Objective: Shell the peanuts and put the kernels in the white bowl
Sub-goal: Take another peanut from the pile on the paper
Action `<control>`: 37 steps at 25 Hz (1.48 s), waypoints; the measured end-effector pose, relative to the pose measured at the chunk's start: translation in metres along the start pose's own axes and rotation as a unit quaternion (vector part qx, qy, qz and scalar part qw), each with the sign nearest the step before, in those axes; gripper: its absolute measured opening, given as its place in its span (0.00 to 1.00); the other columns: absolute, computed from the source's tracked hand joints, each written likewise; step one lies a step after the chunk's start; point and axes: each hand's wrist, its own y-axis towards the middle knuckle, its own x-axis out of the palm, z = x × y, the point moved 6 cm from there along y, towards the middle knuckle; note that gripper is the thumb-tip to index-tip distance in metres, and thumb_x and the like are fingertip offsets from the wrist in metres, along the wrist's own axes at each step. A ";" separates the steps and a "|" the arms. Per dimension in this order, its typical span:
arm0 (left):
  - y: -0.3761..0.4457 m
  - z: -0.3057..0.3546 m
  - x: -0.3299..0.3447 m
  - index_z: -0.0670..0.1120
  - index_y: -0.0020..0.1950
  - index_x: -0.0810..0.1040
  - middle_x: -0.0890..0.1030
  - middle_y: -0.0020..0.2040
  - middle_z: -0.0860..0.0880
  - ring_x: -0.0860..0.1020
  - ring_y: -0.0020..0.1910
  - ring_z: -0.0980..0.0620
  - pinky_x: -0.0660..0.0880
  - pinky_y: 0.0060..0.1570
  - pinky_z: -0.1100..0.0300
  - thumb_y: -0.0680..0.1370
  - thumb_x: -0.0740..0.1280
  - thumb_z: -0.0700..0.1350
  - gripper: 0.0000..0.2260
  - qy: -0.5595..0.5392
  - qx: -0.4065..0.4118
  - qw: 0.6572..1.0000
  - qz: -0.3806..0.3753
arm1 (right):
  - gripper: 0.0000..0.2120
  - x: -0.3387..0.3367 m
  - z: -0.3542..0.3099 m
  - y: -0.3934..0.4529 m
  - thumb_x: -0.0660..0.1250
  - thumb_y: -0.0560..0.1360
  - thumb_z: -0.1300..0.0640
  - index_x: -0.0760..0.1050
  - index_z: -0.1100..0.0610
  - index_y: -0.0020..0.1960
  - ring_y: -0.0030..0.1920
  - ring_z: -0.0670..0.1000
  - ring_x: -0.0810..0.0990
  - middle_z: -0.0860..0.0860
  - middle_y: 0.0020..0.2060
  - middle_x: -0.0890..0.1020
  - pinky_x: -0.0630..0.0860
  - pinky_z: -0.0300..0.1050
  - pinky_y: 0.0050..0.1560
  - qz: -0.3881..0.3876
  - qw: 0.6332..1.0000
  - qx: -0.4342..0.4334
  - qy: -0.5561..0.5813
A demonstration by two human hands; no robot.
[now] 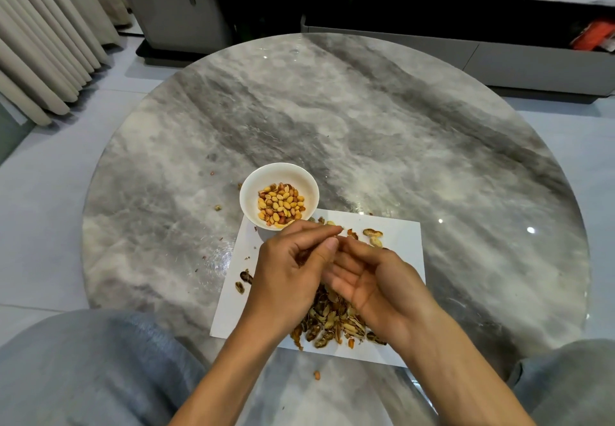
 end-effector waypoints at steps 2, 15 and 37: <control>-0.001 0.000 0.001 0.46 0.57 0.85 0.83 0.50 0.55 0.81 0.54 0.59 0.76 0.54 0.68 0.78 0.70 0.37 0.10 0.051 0.024 0.998 -0.004 | 0.11 0.001 0.004 0.001 0.60 0.81 0.64 0.79 0.67 0.57 0.51 0.58 0.86 0.65 0.53 0.84 0.83 0.51 0.51 -0.009 1.000 0.007 0.017; -0.003 -0.021 -0.005 0.41 0.53 0.85 0.85 0.51 0.42 0.83 0.50 0.46 0.80 0.43 0.62 0.79 0.65 0.34 0.10 -0.316 -0.225 0.919 0.074 | 0.07 -0.013 0.006 0.006 0.63 0.78 0.68 0.79 0.67 0.52 0.37 0.53 0.84 0.60 0.40 0.84 0.84 0.46 0.38 0.060 0.997 0.006 0.039; -0.004 0.001 -0.010 0.55 0.47 0.86 0.87 0.44 0.54 0.84 0.47 0.57 0.80 0.50 0.61 0.74 0.74 0.35 0.14 -0.063 -0.150 0.987 -0.001 | 0.16 0.008 -0.025 -0.006 0.64 0.82 0.52 0.79 0.59 0.38 0.26 0.48 0.66 0.45 0.23 0.68 0.59 0.36 0.30 -0.096 0.646 -0.348 -0.673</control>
